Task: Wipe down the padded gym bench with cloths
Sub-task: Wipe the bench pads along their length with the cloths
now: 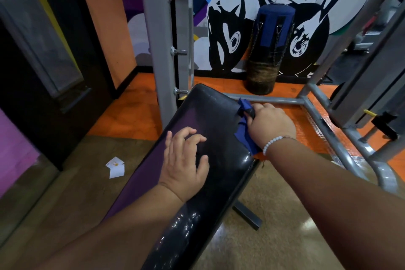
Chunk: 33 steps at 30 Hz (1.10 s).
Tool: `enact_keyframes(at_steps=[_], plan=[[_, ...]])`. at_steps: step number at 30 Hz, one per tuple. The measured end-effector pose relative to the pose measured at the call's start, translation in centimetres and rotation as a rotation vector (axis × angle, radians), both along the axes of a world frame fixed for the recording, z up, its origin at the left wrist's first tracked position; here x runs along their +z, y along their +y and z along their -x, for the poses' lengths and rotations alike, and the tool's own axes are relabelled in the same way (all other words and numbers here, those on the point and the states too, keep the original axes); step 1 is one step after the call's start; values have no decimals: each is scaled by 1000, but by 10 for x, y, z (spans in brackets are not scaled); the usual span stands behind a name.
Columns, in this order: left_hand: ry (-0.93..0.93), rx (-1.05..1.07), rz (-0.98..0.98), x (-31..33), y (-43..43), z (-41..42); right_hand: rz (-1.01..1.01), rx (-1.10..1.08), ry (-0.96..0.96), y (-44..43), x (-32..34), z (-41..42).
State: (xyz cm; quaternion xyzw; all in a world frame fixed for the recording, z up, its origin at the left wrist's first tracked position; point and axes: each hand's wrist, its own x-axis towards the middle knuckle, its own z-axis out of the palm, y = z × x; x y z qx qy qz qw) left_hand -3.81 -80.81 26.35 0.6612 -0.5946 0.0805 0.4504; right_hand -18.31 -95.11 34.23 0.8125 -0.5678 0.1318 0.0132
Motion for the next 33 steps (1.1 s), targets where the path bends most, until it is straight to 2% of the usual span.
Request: enact_keyframes(at_steps=[6, 10, 13, 15, 17, 20, 24, 27, 30, 32, 33], plan=[[40, 50, -27, -6, 19, -13, 171, -14, 52, -5, 4, 2], [49, 51, -9, -5, 27, -18, 191, 24, -175, 2, -14, 10], [67, 49, 10, -3, 30, -20, 213, 57, -220, 14, -32, 17], [80, 54, 18, -4, 32, -21, 276, 86, -152, 24, -41, 21], [104, 67, 14, -5, 33, -20, 332, 122, -5, 38, -54, 21], [133, 75, 12, -4, 37, -18, 352, 271, 144, 72, -84, 17], [146, 74, 14, -6, 42, -20, 294, 481, 243, 115, -120, 10], [170, 67, 29, -8, 45, -25, 243, 795, 305, 138, -137, 12], [282, 22, 5, -5, 50, -29, 130, 1097, 249, 151, -138, 15], [410, -48, -117, -3, 52, -32, 41, 1130, 133, 154, -127, 14], [454, -76, -231, -1, 52, -33, 66, 1131, 70, 152, -120, 12]])
